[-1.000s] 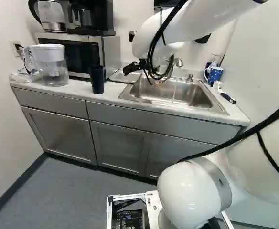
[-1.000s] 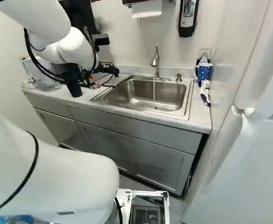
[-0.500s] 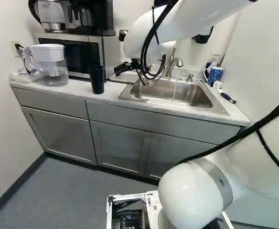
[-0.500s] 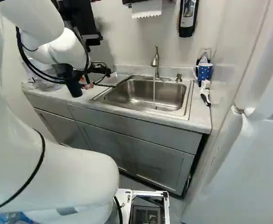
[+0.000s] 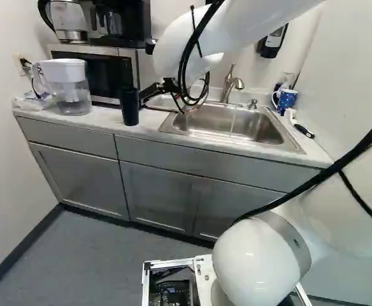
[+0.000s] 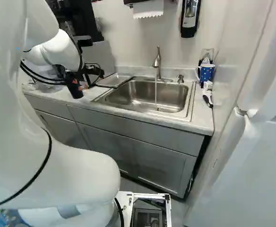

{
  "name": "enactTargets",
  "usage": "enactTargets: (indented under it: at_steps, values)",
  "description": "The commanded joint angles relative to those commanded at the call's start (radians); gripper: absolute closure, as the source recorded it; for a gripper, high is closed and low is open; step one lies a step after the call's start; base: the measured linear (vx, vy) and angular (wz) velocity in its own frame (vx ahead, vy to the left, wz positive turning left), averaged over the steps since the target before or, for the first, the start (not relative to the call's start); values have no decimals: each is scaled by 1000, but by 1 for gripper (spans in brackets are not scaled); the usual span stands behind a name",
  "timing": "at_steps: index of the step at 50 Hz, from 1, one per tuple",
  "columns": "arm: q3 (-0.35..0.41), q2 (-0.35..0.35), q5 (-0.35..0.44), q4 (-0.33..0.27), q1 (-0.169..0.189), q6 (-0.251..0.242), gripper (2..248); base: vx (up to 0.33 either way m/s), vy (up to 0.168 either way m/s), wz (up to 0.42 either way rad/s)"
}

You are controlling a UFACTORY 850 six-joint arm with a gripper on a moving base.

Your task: Rinse the cup and place it in the tray

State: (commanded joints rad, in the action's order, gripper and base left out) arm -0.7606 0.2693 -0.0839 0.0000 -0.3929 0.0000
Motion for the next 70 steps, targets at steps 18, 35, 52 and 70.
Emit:
enactTargets:
  at_steps: [18, 35, 52, 70]
  values:
    - [-14, -16, 0, 0, -66, 0, 3, 0, 0, 0]
    - [-37, -42, 0, 0, -126, 0, 3, 0, 0, 0]
    - [-72, -82, 0, 0, -170, 0, 3, 0, 0, 0]
    - [-72, -82, 12, 0, -170, 0, 3, 0, 0, 0]
